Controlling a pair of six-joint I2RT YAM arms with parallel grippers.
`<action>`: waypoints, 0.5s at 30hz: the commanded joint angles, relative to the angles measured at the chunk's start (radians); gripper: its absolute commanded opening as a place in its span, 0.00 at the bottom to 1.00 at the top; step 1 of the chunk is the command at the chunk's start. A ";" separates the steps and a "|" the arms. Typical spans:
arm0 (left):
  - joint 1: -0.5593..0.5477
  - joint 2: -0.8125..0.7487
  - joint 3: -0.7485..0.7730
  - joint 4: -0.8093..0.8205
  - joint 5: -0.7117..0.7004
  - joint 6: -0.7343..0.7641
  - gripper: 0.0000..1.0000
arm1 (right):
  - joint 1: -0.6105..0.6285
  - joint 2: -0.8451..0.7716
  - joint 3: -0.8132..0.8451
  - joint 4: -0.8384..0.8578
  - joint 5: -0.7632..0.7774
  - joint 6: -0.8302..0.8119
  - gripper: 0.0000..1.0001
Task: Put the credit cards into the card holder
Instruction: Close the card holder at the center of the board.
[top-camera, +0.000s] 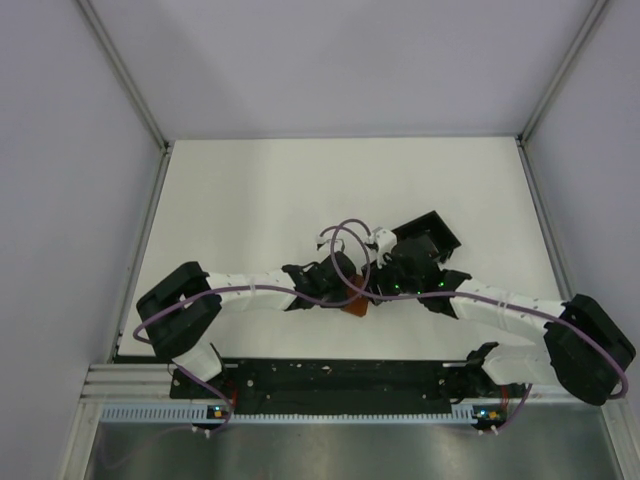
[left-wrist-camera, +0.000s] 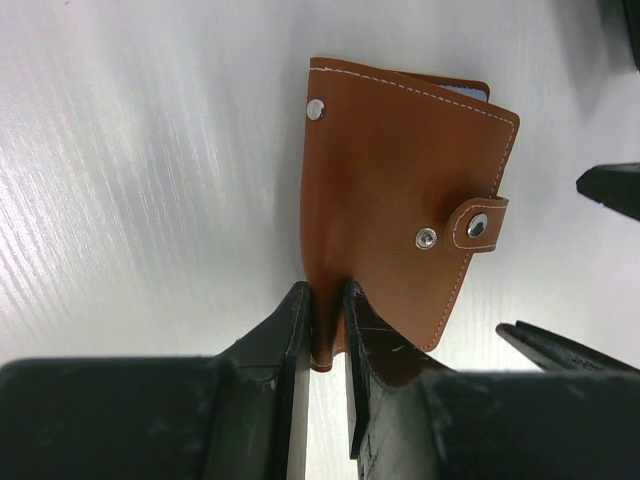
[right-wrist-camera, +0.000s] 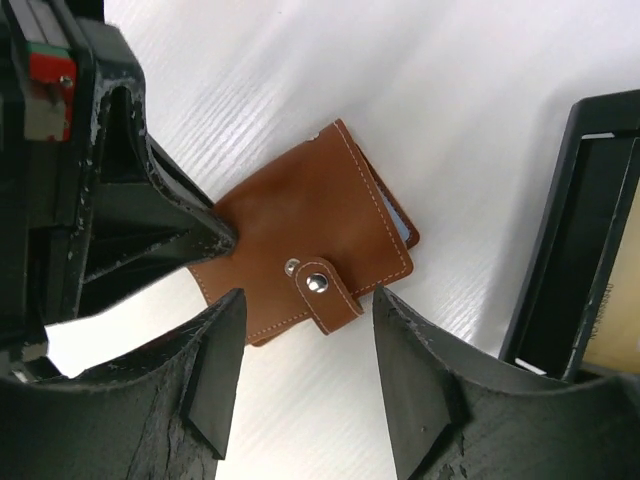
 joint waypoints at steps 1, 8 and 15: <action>0.011 0.041 -0.014 -0.114 -0.065 0.085 0.00 | 0.004 -0.016 -0.044 0.100 -0.038 -0.181 0.54; 0.015 0.039 -0.023 -0.095 -0.051 0.102 0.00 | 0.004 0.045 -0.063 0.160 -0.130 -0.241 0.50; 0.020 0.039 -0.026 -0.077 -0.031 0.096 0.00 | 0.004 0.098 -0.044 0.149 -0.126 -0.227 0.44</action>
